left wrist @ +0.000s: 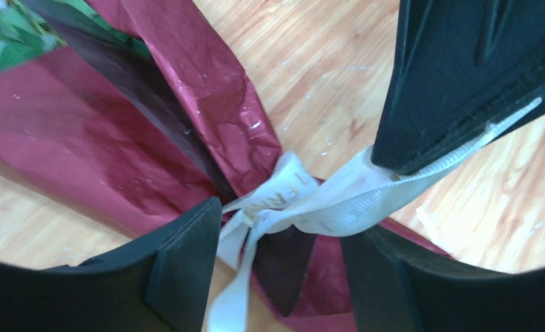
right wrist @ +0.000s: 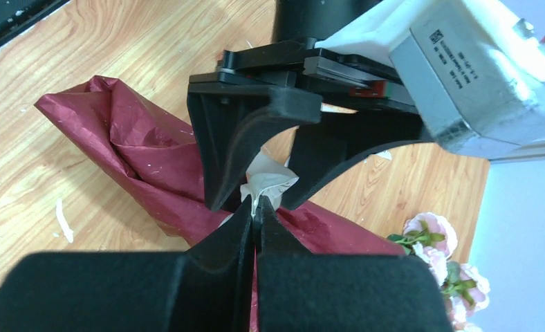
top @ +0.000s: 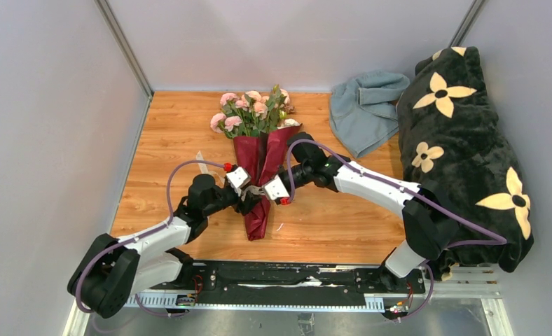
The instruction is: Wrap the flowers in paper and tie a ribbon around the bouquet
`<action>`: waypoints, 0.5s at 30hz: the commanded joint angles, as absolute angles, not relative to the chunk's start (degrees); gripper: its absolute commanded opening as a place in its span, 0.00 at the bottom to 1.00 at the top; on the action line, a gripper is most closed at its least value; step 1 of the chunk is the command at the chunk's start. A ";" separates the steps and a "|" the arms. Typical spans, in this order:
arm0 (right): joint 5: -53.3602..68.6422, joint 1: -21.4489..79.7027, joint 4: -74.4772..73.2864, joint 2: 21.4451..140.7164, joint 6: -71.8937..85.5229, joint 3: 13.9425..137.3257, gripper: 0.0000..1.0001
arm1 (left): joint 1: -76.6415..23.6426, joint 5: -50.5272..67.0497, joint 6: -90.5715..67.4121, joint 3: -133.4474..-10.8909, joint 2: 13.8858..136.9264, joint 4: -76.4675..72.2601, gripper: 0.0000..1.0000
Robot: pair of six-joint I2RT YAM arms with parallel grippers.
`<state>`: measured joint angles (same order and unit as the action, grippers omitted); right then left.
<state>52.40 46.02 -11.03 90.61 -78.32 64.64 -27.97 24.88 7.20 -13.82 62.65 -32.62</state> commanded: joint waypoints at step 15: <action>52.78 45.18 -3.85 93.25 -56.14 61.05 0.00 | -1.36 10.35 42.55 -64.24 81.15 54.43 0.51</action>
<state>51.44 44.99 -6.11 91.88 -60.88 62.22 -3.31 21.04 35.68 -58.87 69.63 34.39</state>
